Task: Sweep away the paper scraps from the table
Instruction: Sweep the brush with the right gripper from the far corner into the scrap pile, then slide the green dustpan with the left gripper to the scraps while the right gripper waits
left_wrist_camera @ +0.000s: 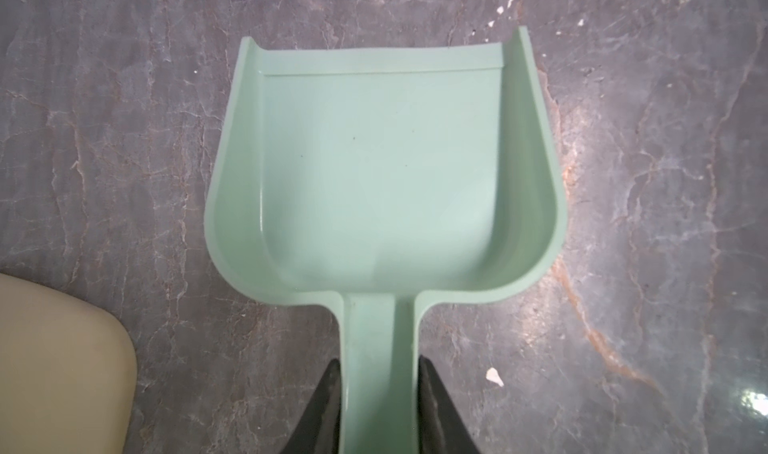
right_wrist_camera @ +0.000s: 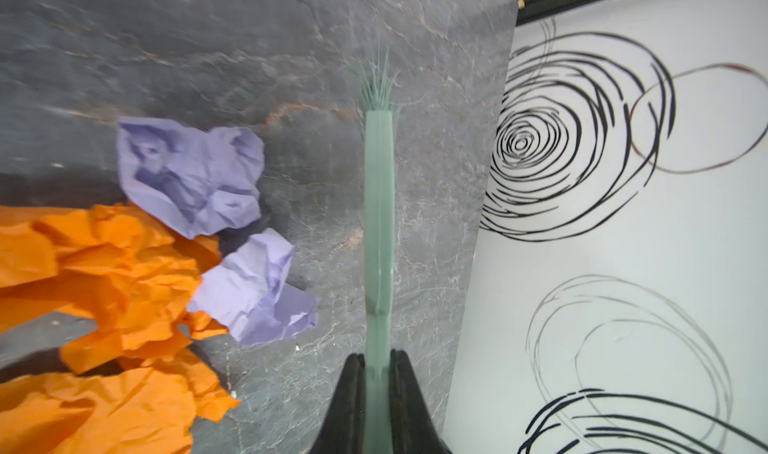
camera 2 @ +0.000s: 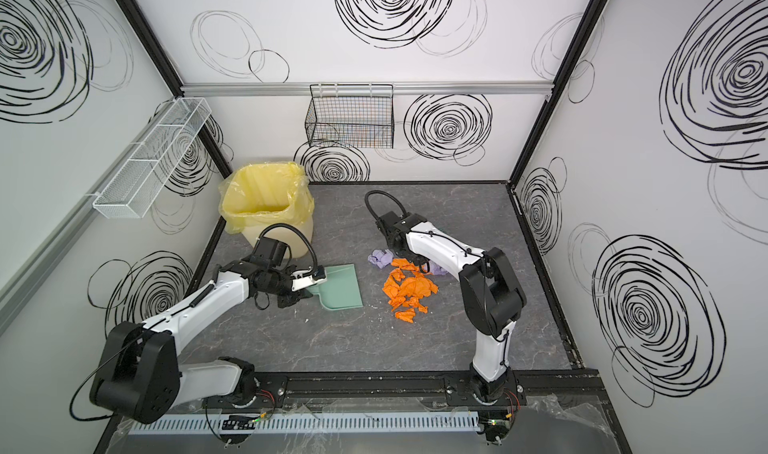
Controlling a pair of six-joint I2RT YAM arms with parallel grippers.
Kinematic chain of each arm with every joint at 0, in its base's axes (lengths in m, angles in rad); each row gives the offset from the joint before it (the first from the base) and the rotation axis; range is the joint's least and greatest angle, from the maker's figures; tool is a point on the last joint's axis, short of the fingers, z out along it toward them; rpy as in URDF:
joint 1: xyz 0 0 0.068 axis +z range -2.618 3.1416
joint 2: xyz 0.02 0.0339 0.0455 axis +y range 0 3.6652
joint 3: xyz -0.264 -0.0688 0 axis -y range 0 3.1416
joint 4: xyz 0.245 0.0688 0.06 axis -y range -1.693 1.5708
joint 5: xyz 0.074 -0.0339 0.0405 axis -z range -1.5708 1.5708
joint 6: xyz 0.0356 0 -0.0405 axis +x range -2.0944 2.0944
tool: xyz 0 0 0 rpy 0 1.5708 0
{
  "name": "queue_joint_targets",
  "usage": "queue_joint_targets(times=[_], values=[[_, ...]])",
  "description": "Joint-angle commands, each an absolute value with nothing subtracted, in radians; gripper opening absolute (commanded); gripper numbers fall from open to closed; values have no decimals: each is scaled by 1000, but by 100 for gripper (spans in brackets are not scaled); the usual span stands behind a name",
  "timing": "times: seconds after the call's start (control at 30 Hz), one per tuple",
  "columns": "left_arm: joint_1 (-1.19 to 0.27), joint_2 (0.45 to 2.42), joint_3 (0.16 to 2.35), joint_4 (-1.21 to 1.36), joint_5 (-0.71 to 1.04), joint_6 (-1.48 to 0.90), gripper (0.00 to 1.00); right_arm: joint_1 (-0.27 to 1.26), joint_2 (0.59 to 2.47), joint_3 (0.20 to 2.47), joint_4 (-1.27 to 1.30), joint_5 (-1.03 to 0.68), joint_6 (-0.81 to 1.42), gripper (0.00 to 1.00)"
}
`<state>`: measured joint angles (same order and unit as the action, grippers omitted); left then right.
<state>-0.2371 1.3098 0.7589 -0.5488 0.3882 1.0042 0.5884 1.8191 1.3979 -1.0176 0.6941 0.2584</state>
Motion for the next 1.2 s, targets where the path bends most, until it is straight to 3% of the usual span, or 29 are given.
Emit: queue_joint_targets(times=[0.0, 0.3, 0.9, 1.17], values=[[-274, 1313, 775, -546, 389, 989, 0, 576, 1770, 1346, -1060, 690, 317, 0], [-419, 1247, 655, -538, 309, 866, 0, 557, 1703, 1300, -1024, 622, 308, 0], [-649, 1253, 698, -622, 238, 491, 0, 554, 1723, 1289, -1026, 583, 334, 0], [-661, 1315, 748, -582, 152, 409, 0, 557, 1714, 1282, -1023, 566, 343, 0]])
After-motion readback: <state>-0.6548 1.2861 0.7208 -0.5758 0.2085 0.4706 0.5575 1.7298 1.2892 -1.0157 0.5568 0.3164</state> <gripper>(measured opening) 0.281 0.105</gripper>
